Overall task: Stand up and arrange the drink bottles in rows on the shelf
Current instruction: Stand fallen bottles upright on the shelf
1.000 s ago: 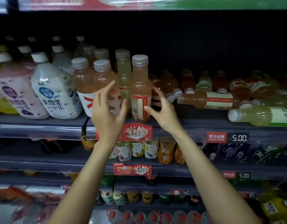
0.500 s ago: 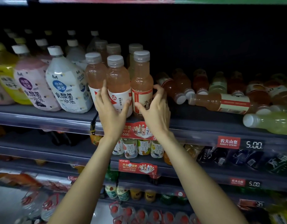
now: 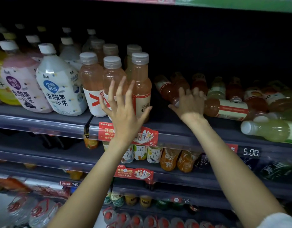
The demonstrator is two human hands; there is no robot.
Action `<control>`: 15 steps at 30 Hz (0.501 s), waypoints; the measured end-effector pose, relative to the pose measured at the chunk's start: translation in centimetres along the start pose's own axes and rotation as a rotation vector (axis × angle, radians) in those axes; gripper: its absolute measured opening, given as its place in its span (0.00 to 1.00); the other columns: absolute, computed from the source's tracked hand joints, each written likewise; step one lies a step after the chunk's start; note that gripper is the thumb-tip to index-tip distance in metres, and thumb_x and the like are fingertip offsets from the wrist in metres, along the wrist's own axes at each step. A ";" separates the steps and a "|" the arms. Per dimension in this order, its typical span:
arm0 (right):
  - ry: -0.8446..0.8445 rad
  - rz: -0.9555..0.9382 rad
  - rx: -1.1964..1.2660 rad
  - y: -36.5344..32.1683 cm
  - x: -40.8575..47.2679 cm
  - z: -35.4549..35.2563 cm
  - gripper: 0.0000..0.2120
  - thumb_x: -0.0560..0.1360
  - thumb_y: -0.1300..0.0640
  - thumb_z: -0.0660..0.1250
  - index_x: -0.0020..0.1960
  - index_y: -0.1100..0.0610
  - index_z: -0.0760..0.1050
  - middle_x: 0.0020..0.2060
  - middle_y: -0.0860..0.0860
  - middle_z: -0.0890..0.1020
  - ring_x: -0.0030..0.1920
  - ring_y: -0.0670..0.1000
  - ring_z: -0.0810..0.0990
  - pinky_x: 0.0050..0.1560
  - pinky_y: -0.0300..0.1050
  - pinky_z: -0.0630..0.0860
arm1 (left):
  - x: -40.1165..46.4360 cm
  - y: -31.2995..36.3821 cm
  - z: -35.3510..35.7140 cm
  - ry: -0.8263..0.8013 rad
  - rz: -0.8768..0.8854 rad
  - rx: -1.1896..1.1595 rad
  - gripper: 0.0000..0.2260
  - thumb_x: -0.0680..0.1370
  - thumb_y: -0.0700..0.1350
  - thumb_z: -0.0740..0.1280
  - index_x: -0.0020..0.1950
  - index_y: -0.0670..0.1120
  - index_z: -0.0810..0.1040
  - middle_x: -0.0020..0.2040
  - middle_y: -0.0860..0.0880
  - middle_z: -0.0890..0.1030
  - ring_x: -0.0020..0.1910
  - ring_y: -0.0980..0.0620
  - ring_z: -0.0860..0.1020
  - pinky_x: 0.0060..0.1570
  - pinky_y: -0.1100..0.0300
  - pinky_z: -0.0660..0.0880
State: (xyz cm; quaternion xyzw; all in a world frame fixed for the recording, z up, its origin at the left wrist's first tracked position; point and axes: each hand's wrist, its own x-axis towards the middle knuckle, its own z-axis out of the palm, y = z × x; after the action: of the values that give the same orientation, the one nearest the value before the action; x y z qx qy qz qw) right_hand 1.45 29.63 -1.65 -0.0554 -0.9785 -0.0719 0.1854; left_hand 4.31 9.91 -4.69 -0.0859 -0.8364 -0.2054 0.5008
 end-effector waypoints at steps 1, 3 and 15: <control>0.004 -0.016 -0.014 -0.4 0.1 0.1 0.27 0.73 0.39 0.65 0.62 0.57 0.67 0.58 0.59 0.76 0.60 0.60 0.69 0.58 0.52 0.63 | -0.1 0.0 0.1 -0.019 -0.004 0.013 0.35 0.71 0.60 0.70 0.73 0.48 0.64 0.74 0.48 0.65 0.75 0.44 0.53 0.69 0.35 0.50; 0.001 0.000 0.015 -0.6 0.0 0.0 0.26 0.72 0.43 0.67 0.62 0.57 0.67 0.58 0.59 0.77 0.60 0.60 0.69 0.58 0.52 0.63 | -0.2 0.0 0.3 -0.041 -0.003 0.003 0.35 0.71 0.57 0.70 0.74 0.48 0.61 0.73 0.49 0.67 0.76 0.44 0.52 0.70 0.34 0.50; 0.522 0.267 0.927 -0.7 -6.2 -6.1 0.20 0.66 0.52 0.71 0.56 0.57 0.76 0.48 0.52 0.81 0.49 0.53 0.79 0.48 0.44 0.74 | -0.3 -0.6 0.8 -0.054 0.019 -0.082 0.34 0.75 0.55 0.70 0.75 0.45 0.61 0.74 0.47 0.66 0.76 0.41 0.51 0.71 0.36 0.45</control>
State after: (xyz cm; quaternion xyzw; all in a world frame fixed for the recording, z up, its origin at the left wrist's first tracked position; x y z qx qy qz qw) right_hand 9.26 27.47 1.61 -0.0717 -0.8137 0.3798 0.4343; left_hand 3.59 9.73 -5.47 -0.1198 -0.8397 -0.2321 0.4762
